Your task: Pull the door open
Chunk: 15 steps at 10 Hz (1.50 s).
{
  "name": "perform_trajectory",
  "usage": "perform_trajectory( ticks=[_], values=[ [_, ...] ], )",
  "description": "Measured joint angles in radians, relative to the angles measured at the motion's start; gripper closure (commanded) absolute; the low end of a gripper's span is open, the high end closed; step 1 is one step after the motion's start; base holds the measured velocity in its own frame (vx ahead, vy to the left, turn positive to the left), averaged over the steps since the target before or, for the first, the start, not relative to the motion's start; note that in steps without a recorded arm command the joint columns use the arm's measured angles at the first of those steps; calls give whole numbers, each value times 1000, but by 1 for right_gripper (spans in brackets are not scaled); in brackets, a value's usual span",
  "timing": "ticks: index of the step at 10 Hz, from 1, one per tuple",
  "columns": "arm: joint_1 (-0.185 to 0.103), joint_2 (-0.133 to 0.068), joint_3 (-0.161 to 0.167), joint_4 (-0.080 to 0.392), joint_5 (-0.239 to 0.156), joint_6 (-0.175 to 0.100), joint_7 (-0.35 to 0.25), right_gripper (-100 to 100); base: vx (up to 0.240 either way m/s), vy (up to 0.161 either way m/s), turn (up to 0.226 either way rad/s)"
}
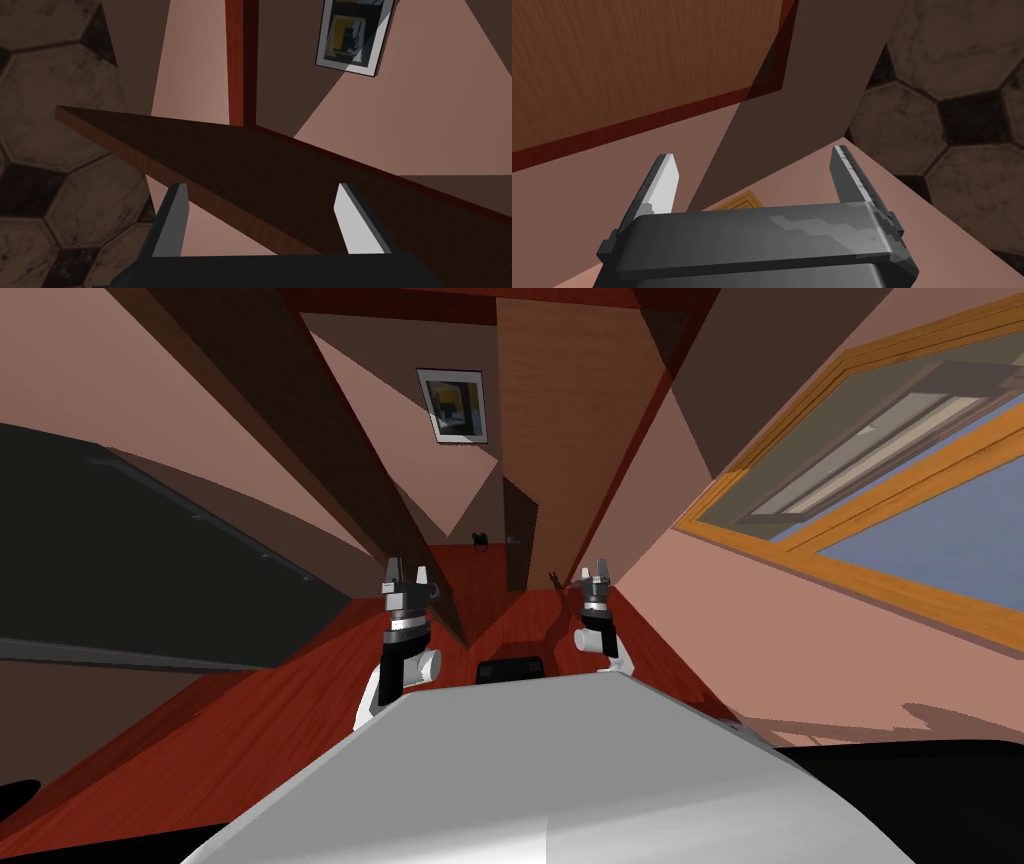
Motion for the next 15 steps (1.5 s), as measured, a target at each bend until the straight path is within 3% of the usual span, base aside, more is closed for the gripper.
perform_trajectory(
  ticks=[4, 6, 15],
  values=[
    [-47, -9, -6, 116, -8, -25, 8, -100, 101, 11, 14],
    [-61, -3, -3, 163, -9, -36, 18, -100, 95, 10, 16],
    [-159, -9, -15, 390, -25, -78, 38, -100, 81, 11, 14]
  ],
)
